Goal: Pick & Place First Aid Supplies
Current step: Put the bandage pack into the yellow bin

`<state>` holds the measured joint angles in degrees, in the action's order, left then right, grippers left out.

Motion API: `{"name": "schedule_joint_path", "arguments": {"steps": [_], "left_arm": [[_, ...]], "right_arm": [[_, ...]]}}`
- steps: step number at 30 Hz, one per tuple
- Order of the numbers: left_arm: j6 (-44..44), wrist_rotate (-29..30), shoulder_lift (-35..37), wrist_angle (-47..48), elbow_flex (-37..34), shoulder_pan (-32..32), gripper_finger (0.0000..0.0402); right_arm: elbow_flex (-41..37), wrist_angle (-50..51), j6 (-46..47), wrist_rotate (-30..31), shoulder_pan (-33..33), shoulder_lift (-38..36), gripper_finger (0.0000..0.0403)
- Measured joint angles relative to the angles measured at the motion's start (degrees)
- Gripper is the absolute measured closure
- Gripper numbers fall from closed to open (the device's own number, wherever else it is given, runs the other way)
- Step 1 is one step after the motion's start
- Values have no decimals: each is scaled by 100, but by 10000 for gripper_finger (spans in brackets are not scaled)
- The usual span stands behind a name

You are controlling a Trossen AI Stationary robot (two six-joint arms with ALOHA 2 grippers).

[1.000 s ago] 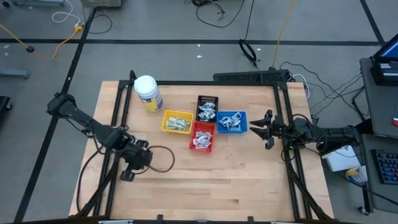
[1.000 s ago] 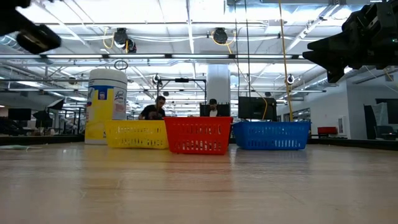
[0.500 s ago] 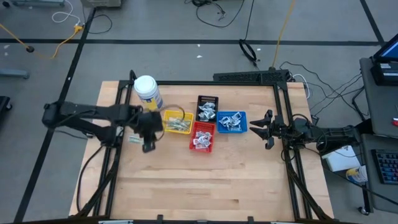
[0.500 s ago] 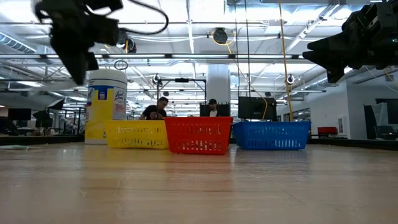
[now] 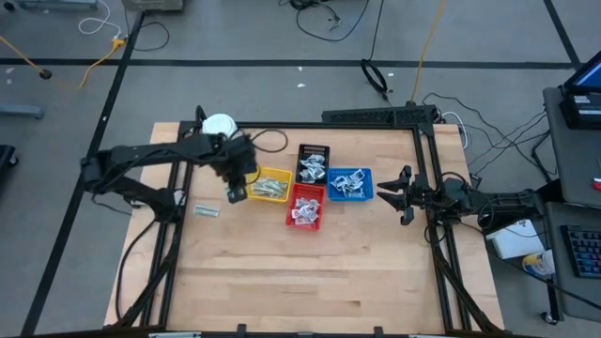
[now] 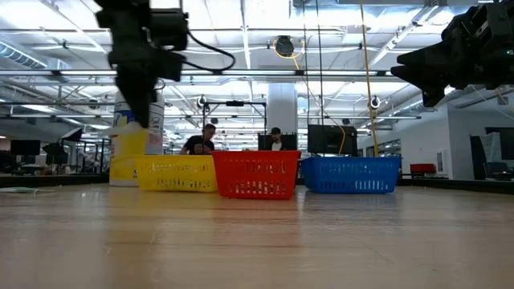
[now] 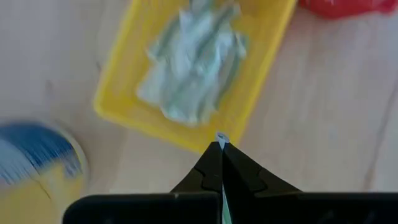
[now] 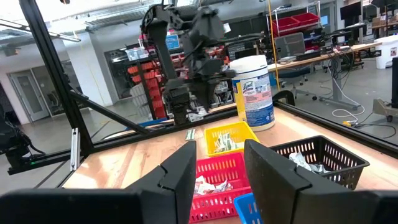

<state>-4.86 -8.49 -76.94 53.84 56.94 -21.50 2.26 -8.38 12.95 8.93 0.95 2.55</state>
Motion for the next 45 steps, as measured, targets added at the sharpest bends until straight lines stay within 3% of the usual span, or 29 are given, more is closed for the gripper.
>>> {"name": "schedule_joint_path", "arguments": {"steps": [7, 14, 32, 38, 45], "left_arm": [[-938, 8, -1152, 57, 1245, -114, 401], [-1198, 6, -2009, 440, 2320, -112, 401], [-1471, 103, -3027, 162, 2331, 167, 396], [-1645, 111, -3034, 160, 2331, 166, 348], [-1796, 98, -2958, 249, 2335, 123, 234]], "right_arm": [[0, 0, 0, 0, 2, 0, 273], [-2, 0, 2, 0, 1, 0, 273], [-2, 0, 2, 0, 0, 0, 273], [-2, 0, 2, 0, 0, 0, 273], [-1, 0, 2, 0, 0, 0, 273]]}}
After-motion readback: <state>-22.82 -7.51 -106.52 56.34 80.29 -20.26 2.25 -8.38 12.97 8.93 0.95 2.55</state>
